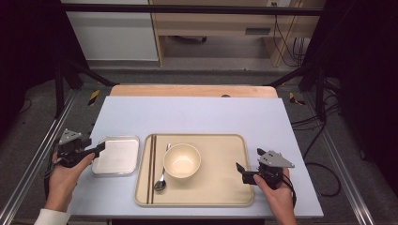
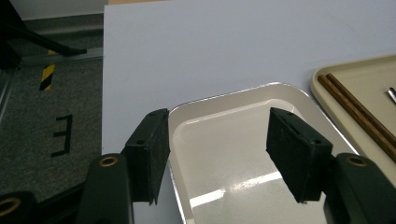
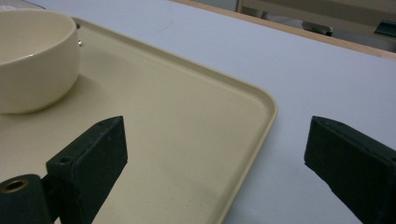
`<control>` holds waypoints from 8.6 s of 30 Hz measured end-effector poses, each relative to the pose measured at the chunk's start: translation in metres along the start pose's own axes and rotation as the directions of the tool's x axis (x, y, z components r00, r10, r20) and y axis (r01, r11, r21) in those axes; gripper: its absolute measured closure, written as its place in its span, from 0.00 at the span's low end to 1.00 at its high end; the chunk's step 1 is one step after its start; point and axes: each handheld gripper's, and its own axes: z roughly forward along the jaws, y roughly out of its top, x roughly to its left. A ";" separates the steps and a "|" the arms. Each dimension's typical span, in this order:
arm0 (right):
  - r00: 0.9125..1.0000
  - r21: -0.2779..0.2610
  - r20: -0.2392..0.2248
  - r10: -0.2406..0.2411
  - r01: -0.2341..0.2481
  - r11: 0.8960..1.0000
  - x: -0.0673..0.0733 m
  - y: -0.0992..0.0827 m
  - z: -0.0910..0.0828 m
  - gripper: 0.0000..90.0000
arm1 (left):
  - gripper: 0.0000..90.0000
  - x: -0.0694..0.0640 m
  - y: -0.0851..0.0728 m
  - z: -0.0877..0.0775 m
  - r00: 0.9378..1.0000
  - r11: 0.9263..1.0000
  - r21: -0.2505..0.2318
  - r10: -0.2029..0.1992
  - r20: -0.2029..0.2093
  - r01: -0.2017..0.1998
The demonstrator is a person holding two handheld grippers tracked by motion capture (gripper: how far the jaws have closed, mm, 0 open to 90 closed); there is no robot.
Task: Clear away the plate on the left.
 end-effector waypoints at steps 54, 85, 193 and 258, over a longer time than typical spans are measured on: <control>1.000 0.020 -0.006 -0.011 0.011 1.000 0.002 -0.001 0.003 0.07 | 0.93 0.032 -0.031 0.032 0.986 0.972 0.168 -0.168 0.000 0.165; 1.000 -0.002 0.020 0.014 -0.014 1.000 0.002 0.002 0.000 0.08 | 0.99 0.023 0.009 0.009 0.987 0.987 -0.024 -0.159 0.006 0.159; 0.967 -0.090 0.042 0.250 -0.246 0.965 0.091 0.107 0.055 0.94 | 0.98 -0.174 0.076 0.035 0.944 0.994 -0.055 -0.074 0.322 0.097; 0.896 0.340 0.053 0.440 -0.431 0.836 -0.043 0.066 0.004 0.99 | 0.30 -0.080 -0.044 -0.027 0.993 0.946 -0.302 0.102 -0.064 -0.117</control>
